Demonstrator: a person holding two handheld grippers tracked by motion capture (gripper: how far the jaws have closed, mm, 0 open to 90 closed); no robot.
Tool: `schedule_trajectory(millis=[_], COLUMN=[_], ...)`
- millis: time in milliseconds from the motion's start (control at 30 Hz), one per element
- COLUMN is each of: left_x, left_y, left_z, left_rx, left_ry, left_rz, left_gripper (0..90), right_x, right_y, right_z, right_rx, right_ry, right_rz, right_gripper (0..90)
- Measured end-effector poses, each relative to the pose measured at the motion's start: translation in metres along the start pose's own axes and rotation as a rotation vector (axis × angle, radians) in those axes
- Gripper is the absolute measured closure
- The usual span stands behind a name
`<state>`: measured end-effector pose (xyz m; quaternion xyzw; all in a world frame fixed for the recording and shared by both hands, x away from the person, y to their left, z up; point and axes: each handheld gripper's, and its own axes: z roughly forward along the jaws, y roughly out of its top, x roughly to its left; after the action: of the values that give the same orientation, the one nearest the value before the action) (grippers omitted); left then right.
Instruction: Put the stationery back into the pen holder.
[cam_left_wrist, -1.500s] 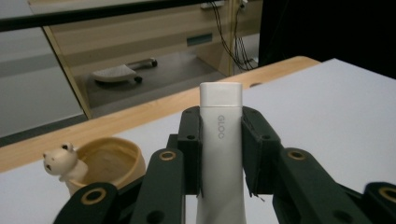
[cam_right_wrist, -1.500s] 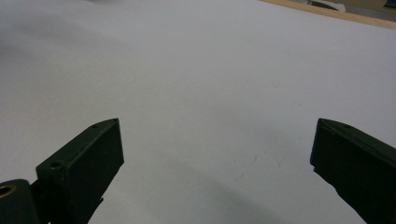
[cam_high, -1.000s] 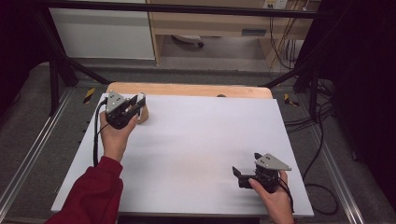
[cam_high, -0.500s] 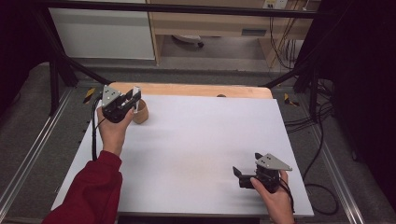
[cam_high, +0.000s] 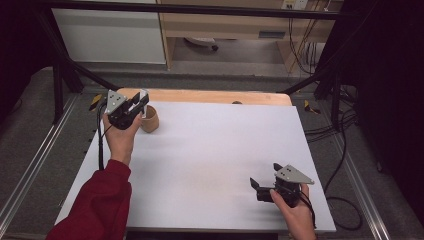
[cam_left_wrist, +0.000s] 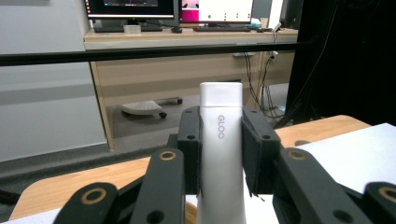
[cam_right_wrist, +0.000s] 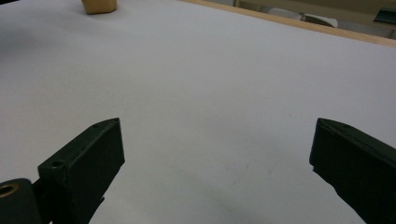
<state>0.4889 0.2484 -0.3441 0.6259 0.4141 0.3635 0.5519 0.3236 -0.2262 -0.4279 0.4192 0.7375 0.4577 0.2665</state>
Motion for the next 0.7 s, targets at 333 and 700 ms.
schedule_trajectory(millis=[333, 700], left_x=[0.016, 0.021], left_y=[-0.009, -0.022], left_z=[0.008, 0.024], left_rx=[-0.002, 0.012], left_ry=[0.020, 0.019], left_rz=[-0.034, -0.022], left_gripper=[71.1, 71.1], right_x=[0.000, -0.001], right_y=[0.000, -0.001], right_z=[0.000, 0.001], right_rx=[0.002, 0.005], right_ry=[0.003, 0.005], right_rz=[0.006, 0.003], right_gripper=[3.3, 3.3])
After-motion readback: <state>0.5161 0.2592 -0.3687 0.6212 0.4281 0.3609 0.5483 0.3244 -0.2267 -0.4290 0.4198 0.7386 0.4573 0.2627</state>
